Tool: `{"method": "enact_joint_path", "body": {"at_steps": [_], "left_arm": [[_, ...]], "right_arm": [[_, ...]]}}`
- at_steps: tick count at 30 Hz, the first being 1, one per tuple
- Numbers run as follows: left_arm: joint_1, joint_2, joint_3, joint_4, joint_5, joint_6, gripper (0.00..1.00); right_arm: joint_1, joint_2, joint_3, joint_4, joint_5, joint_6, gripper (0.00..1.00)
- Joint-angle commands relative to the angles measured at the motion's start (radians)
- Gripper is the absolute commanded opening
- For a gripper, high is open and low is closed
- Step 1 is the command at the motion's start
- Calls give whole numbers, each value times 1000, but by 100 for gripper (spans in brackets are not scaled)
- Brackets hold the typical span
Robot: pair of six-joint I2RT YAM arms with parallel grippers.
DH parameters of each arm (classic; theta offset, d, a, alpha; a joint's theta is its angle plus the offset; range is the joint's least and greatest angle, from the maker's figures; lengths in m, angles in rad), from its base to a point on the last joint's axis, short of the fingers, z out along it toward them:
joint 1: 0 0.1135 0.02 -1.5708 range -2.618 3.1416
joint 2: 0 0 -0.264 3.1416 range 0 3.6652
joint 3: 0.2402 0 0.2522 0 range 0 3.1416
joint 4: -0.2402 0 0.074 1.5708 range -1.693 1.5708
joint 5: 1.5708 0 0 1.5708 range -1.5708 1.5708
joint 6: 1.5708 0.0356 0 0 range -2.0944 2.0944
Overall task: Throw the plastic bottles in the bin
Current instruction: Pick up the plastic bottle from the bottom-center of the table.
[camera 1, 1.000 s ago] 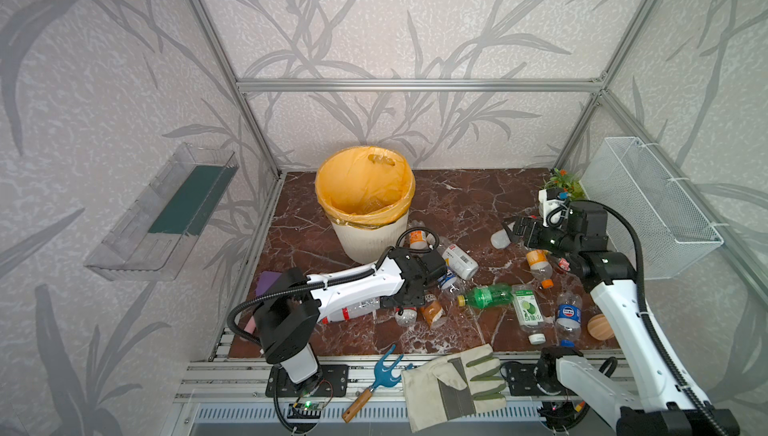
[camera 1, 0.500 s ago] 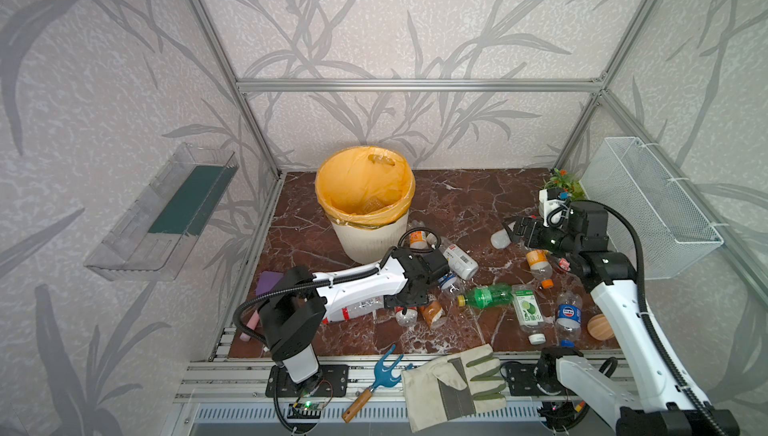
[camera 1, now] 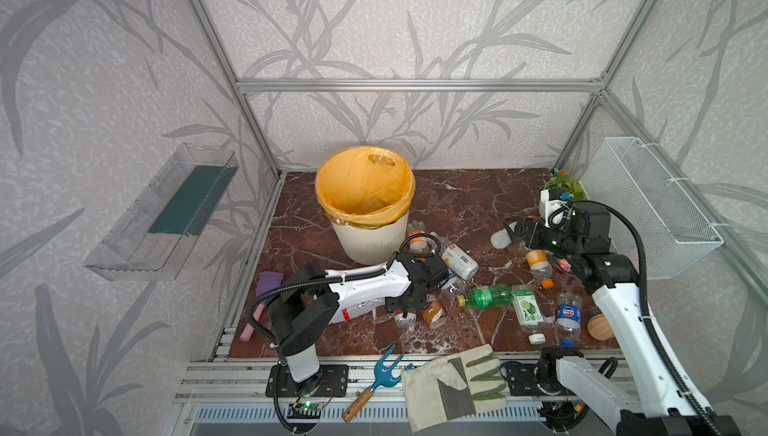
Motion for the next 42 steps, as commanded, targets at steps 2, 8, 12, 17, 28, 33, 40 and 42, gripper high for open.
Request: {"method": "enact_joint_path", "body": {"at_steps": [2, 8, 12, 17, 28, 33, 40, 42], "left_arm": [[13, 39, -14, 2, -8, 19, 75], [16, 54, -15, 21, -14, 43, 74], [9, 14, -10, 7, -46, 43, 61], [-27, -59, 55, -79, -133, 54, 45], [-95, -275, 201, -237, -246, 80, 40], [-153, -380, 324, -269, -340, 171, 40], [-215, -428, 525, -239, -473, 413, 40], [-216, -428, 576, -210, -485, 500, 40]], "right_arm": [[-4, -20, -5, -20, -1, -14, 99], [-4, -29, -3, -31, 4, -15, 99], [-4, -32, -3, -37, 10, -18, 99], [-4, -34, -4, -39, 13, -16, 99], [-4, -26, -1, -49, -14, -24, 99], [-4, -18, 10, -57, -17, -29, 99], [-3, -18, 22, -68, -7, -25, 99], [-2, -20, 24, -72, -3, -26, 99]]}}
